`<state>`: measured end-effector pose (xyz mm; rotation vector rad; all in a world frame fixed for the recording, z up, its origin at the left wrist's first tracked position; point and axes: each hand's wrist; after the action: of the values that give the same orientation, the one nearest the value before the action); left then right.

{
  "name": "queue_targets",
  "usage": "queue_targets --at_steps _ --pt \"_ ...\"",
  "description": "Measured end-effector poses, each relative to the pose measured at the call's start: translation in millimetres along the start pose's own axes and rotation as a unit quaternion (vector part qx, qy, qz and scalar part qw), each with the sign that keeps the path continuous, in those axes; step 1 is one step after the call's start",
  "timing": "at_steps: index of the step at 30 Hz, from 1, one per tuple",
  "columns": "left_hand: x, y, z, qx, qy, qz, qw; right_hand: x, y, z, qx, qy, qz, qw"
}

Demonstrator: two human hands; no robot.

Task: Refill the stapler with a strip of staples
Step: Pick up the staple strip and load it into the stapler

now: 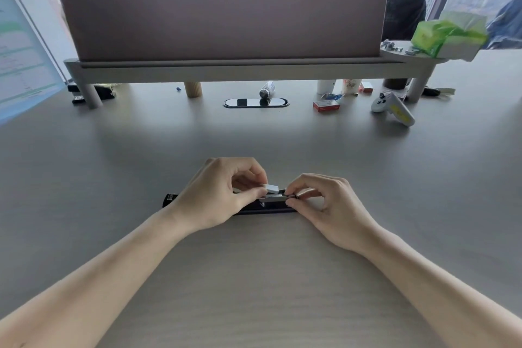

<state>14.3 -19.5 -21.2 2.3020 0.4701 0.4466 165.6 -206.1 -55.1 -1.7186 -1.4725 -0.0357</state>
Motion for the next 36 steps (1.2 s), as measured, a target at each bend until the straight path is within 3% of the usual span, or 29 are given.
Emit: queue_targets --at_steps 22,36 --pt "-1.5 -2.4 4.0 0.06 0.012 0.086 0.994 -1.5 -1.6 -1.2 0.033 0.018 0.049 0.998" --pt "-0.6 -1.6 5.6 0.068 0.008 0.087 0.994 -2.8 2.7 -0.8 0.034 0.014 0.047 0.998"
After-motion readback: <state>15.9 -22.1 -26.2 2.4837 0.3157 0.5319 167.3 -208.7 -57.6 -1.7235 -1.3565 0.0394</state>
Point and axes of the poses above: each hand's wrist, its own x-axis towards the middle knuckle, its own z-axis out of the palm, y = z × x, and after that the axes turned 10 degrees about -z, right-handed
